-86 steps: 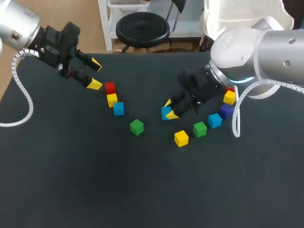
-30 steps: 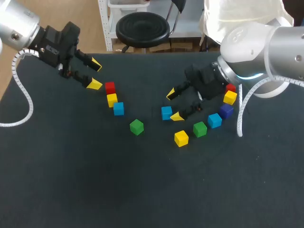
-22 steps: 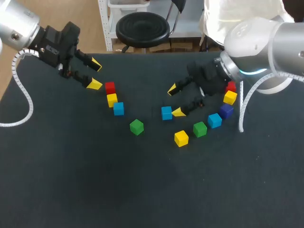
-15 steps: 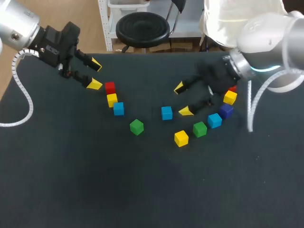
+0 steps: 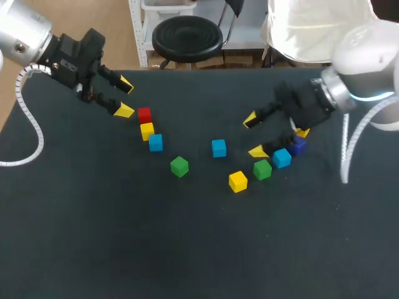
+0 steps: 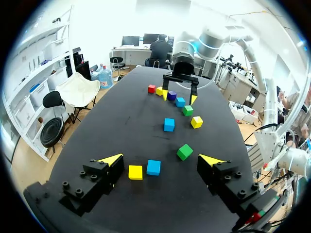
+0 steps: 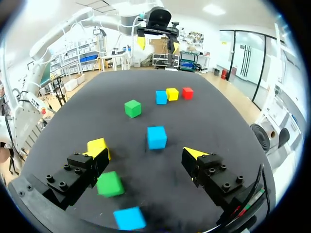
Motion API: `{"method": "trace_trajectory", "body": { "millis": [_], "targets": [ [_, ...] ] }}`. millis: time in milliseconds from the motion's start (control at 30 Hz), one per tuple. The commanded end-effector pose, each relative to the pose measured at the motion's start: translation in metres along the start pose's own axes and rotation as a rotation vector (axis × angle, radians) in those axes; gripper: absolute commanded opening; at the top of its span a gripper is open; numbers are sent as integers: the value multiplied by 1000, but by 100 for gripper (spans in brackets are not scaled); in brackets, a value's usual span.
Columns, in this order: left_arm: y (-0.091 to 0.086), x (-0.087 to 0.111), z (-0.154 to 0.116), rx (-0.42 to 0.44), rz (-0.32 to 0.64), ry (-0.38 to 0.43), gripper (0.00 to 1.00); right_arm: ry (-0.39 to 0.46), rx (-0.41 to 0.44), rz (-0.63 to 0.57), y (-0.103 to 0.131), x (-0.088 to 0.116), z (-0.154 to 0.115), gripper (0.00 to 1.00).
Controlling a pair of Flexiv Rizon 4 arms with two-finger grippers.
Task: Place the blue cubes, place green cubes on the blue cubes, place the yellow cubes on the green cubes, then place the red cubes on the yellow cubes, and place purple cube on the red cubes.
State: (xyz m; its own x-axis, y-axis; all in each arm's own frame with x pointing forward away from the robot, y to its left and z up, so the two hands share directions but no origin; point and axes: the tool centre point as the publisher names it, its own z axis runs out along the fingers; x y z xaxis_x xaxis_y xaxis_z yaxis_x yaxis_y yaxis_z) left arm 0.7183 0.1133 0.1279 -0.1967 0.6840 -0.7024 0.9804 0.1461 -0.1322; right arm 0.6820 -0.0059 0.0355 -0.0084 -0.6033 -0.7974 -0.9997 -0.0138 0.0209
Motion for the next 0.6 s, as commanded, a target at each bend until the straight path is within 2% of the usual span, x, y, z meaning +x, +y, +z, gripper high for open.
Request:
{"method": "trace_trajectory", "body": {
  "millis": [33,400,600],
  "targets": [
    [-1,1,0,-2,2,-3,100,-10,16,0,21,8,-27,100],
    [-1,1,0,-2,2,-3,100,-34,-64,-40,34,14,-54,100],
    [-1,1,0,-2,2,-3,100,-15,-90,-83,33,-4,-48,100]
  ]
}}
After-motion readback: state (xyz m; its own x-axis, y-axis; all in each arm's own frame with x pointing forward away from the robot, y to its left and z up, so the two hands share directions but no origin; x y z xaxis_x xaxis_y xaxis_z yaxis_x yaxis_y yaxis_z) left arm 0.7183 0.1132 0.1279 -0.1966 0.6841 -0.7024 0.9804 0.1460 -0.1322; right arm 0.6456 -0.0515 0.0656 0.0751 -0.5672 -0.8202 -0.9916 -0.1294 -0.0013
